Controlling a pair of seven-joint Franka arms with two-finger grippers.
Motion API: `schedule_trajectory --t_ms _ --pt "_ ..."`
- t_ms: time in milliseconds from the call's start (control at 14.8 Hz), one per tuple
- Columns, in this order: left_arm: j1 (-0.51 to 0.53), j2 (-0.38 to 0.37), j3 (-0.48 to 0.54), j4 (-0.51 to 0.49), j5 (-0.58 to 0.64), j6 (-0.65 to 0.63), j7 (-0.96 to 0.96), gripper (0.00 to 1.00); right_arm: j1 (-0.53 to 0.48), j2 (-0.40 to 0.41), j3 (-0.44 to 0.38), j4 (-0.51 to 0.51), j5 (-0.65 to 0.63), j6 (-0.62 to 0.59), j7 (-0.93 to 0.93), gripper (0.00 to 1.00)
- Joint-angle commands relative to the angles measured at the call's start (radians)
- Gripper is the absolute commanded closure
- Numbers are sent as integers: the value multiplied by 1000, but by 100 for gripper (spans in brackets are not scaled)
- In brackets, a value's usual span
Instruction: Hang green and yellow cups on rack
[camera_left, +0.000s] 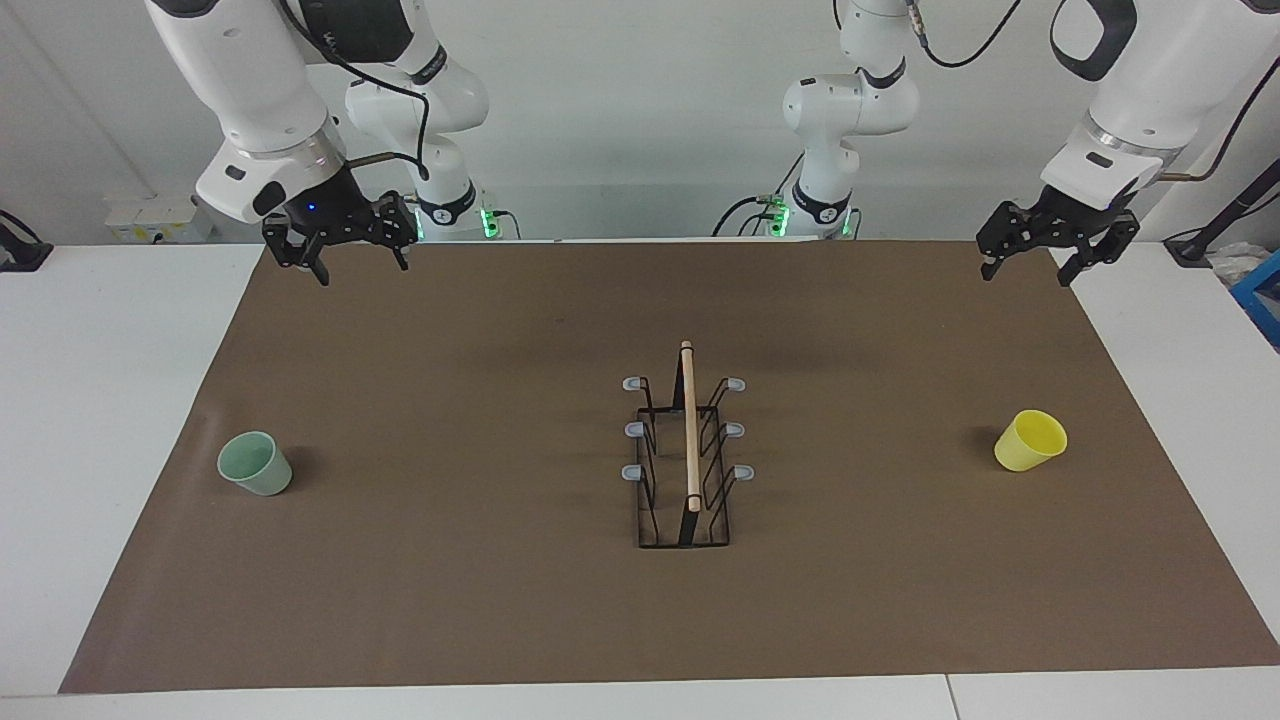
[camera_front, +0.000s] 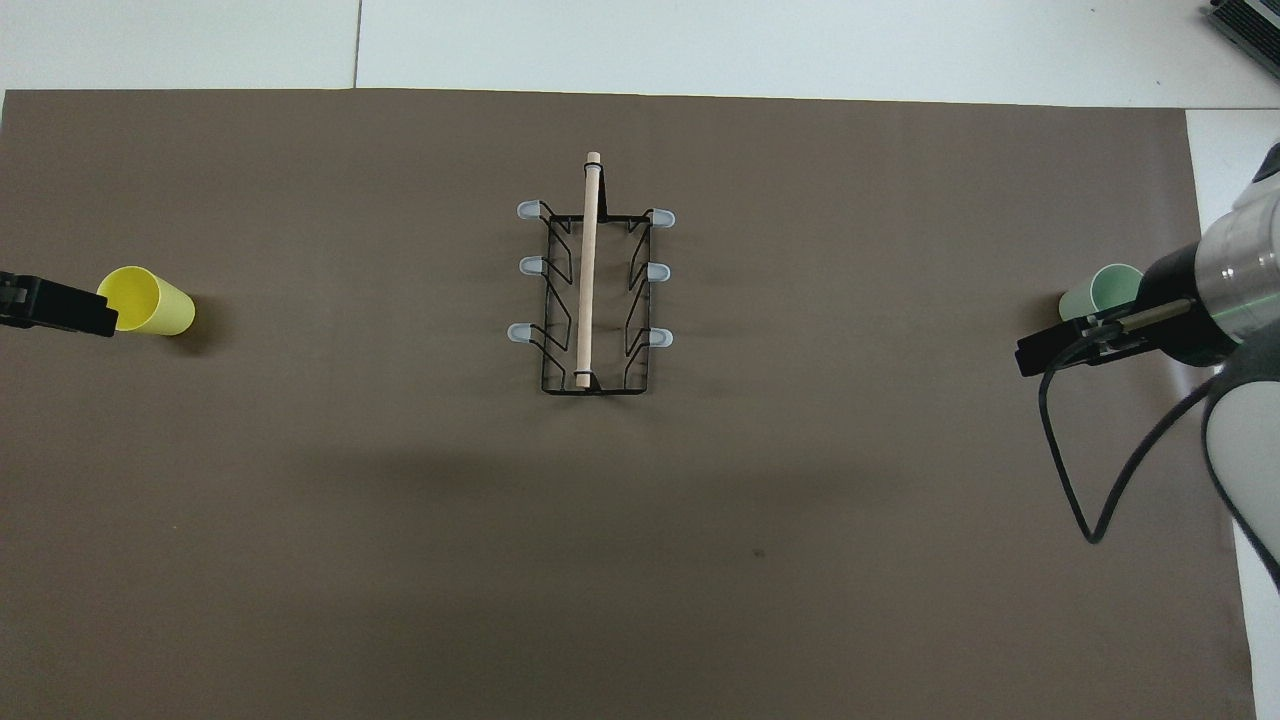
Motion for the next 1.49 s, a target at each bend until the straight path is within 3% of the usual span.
schedule_trajectory --t_ms 0,812,1422 --pt "-5 -32 7 -38 -7 7 -2 0 -22 4 10 12 -1 -12 3 0" --pt "-13 -33 10 -43 -7 -6 -29 0 -22 4 18 0 -7 -9 3 0" --pt "42 -9 16 -31 -62 -8 -262 0 -31 27 13 -34 -44 80 -58 0"
